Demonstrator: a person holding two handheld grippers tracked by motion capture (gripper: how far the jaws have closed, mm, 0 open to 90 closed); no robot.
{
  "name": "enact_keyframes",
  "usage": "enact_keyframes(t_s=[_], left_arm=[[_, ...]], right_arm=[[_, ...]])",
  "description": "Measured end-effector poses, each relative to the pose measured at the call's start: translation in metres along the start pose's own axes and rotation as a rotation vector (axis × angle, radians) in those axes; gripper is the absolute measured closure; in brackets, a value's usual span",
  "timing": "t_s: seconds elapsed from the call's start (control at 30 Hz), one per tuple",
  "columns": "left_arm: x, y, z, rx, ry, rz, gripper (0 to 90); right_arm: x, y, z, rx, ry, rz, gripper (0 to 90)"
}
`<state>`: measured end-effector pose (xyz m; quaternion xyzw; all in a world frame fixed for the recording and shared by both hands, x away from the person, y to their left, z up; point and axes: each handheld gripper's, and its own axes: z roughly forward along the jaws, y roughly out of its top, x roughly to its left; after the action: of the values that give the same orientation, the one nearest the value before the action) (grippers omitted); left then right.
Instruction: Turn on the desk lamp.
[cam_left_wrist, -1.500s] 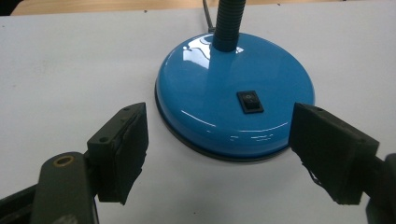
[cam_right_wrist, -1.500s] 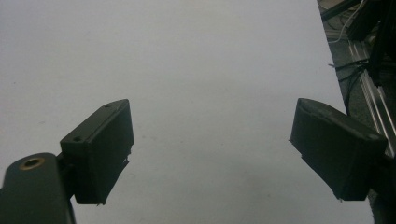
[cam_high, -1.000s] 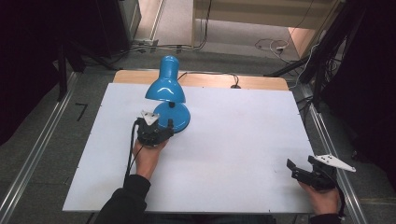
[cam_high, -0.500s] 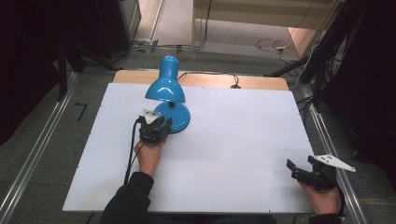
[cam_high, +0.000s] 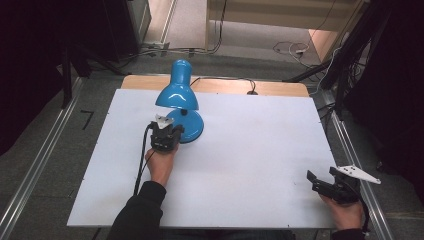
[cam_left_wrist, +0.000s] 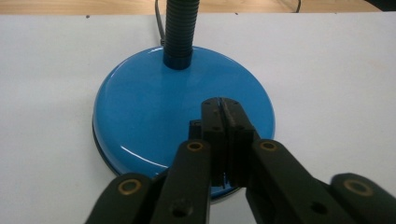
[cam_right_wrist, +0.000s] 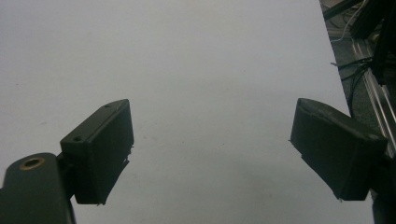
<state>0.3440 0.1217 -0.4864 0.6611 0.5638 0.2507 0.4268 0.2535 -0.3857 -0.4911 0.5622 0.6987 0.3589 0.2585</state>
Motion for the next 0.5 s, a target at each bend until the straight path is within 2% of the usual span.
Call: enact_keyframes(t_s=[0.27,0.5], left_arm=[[-0.0018,0.0048,0.0033,0.004,-0.012,-0.002,90.0],[-0.003,0.0056,0.0047,-0.004,-0.003,0.002,90.0]], right_arm=[[0.0005,-0.0001,0.0005,0.006,0.002,0.003,11.8],[-0.0005,-0.0003,0.0014,0.007,0.004,-0.003,11.8]])
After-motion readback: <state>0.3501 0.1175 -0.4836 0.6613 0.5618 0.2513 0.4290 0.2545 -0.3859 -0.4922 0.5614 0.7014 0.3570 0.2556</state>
